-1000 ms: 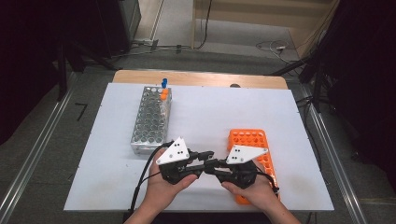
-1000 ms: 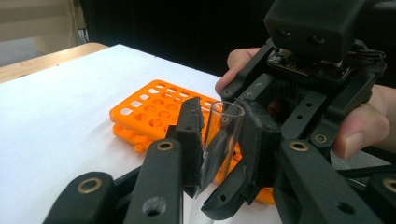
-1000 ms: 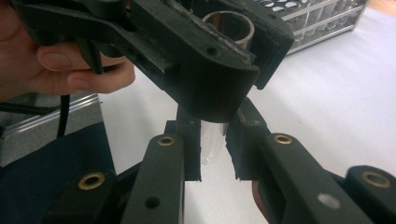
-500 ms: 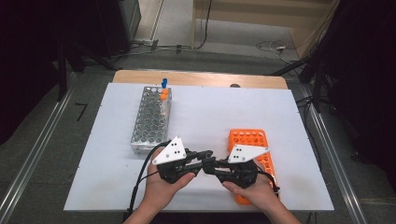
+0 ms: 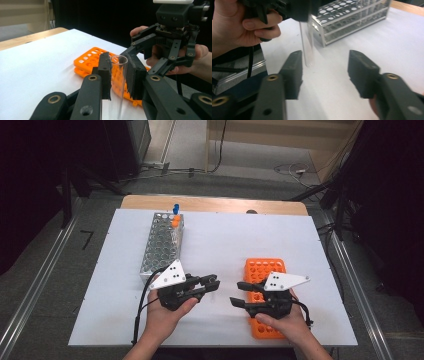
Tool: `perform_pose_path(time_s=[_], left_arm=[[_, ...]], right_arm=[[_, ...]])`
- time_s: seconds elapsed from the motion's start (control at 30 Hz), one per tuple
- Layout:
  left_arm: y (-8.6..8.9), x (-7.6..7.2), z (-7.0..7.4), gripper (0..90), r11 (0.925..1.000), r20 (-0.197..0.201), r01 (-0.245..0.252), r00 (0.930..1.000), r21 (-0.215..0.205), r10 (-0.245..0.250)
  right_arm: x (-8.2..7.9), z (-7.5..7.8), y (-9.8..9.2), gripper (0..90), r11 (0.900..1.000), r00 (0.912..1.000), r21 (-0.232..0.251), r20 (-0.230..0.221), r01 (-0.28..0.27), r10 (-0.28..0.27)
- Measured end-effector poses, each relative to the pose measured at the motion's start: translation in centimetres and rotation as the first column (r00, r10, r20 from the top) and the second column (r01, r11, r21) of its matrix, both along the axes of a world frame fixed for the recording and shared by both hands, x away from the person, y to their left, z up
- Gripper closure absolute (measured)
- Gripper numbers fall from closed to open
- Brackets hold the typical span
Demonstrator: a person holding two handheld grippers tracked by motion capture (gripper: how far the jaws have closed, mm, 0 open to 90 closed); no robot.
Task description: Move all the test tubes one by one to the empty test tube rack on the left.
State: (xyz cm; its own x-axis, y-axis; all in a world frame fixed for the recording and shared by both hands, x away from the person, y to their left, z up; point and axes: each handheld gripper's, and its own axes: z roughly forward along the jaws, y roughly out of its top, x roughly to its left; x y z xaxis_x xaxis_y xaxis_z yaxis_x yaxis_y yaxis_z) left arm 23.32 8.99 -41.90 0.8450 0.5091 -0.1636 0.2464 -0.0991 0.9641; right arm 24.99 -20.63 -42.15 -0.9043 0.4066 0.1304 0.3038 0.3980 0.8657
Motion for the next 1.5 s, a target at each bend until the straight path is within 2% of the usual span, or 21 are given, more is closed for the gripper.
perform_pose_path(time_s=[0.17, 0.27, 0.43, 0.53, 0.67, 1.03, 1.17, 1.3, 1.5], left_arm=[[1.3, 0.6, 0.1, 76.3, 0.9991, 0.003, -0.041, 0.9991, -0.008, 0.041], [2.4, 1.1, 0.4, 76.3, 0.997, 0.003, -0.074, 0.9972, -0.02, 0.074], [3.9, 1.9, 0.8, 76.3, 0.9929, 0.015, -0.117, 0.993, -0.022, 0.117], [4.8, 2.5, 1.1, 76.3, 0.9894, 0.023, -0.144, 0.9892, -0.014, 0.145], [5.9, 3.3, 1.5, 76.3, 0.9834, 0.032, -0.181, 0.9829, -0.018, 0.181], [8.6, 6.0, 1.6, 76.3, 0.9558, 0.04, -0.294, 0.9549, -0.018, 0.294], [9.4, 7.2, 1.5, 76.3, 0.9412, 0.041, -0.336, 0.9404, -0.03, 0.337], [10.0, 8.2, 1.2, 76.3, 0.9216, 0.035, -0.384, 0.9218, -0.056, 0.386], [10.3, 9.6, 0.6, 76.3, 0.8976, 0.035, -0.435, 0.8981, -0.068, 0.438]], right_arm=[[0.2, -0.3, -1.7, 16.9, 0.999, 0.9988, -0.019, 0.01, 0.047, -0.047], [0.3, -0.5, -2.7, 9.8, 0.997, 0.9973, -0.023, 0.01, 0.073, -0.073], [0.4, -0.9, -4.8, 6.7, 0.995, 0.9945, -0.008, -0.012, 0.104, -0.104], [0.4, -1.0, -5.8, 2.0, 0.993, 0.9927, 0.004, -0.005, 0.121, -0.121], [0.5, -1.2, -7.0, 1.9, 0.991, 0.9912, 0.004, -0.002, 0.133, -0.133], [0.6, -1.7, -9.3, 1.8, 0.981, 0.9811, 0.001, 0.007, 0.194, -0.194], [0.9, -1.9, -10.2, 1.6, 0.978, 0.9775, 0.002, 0.01, 0.21, -0.211], [1.3, -2.3, -10.8, 1.6, 0.973, 0.9734, -0.005, 0.001, 0.229, -0.229], [1.6, -2.8, -11.3, 1.6, 0.97, 0.9704, -0.013, -0.005, 0.241, -0.241]])
